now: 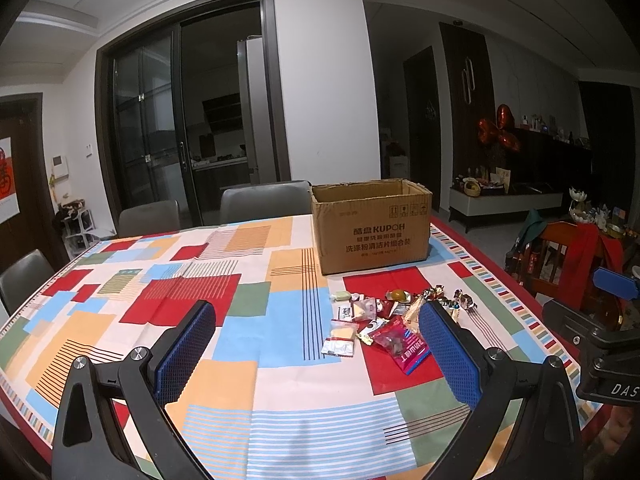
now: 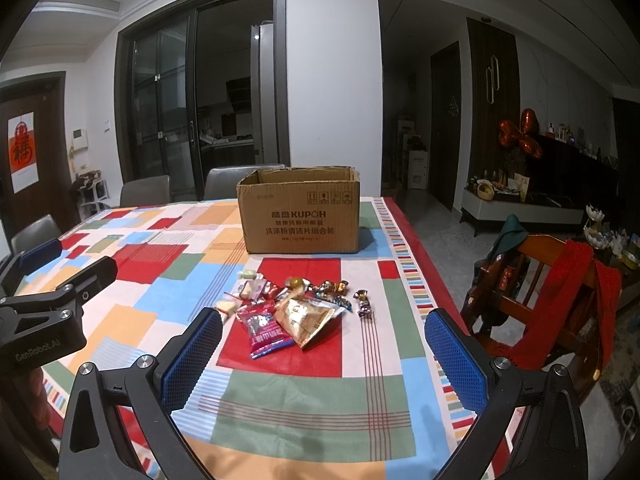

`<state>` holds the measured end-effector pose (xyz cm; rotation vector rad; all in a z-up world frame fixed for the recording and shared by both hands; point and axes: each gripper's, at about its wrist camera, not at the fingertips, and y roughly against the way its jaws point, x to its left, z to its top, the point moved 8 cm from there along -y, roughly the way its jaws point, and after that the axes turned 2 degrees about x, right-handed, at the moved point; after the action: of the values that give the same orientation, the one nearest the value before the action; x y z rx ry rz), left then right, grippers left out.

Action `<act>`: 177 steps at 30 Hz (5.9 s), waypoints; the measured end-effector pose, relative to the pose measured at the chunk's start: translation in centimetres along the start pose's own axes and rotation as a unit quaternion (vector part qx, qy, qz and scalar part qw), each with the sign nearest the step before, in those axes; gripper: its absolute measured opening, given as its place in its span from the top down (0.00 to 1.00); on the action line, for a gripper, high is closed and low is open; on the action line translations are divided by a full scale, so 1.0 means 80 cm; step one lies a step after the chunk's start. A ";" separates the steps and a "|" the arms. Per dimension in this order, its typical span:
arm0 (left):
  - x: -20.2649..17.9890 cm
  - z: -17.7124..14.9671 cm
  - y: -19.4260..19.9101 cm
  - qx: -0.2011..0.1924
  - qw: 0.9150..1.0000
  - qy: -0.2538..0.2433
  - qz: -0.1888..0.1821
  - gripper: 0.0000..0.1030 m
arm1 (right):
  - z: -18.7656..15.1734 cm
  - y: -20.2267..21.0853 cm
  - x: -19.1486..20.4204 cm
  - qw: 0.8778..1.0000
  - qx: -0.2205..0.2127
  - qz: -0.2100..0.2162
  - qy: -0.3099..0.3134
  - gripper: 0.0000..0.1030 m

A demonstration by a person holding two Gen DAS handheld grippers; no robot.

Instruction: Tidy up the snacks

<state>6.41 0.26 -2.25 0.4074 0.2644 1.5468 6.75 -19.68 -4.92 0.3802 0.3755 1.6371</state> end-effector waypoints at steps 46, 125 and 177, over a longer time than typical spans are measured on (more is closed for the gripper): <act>-0.013 -0.091 -0.249 0.228 0.964 -0.046 -0.127 0.49 | -0.070 -0.243 0.092 0.969 0.196 0.129 0.074 0.42; -0.009 0.214 -0.317 0.077 0.990 0.001 -0.120 0.69 | 0.260 -0.301 0.026 0.995 -0.010 0.102 0.021 0.66; -0.038 0.160 -0.211 0.056 0.987 -0.053 -0.141 0.32 | 0.186 -0.213 0.043 0.989 0.031 0.125 0.072 0.36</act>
<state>27.02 -3.47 2.13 0.5162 0.3128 1.2325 28.25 -14.30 0.61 0.3680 0.5048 1.9079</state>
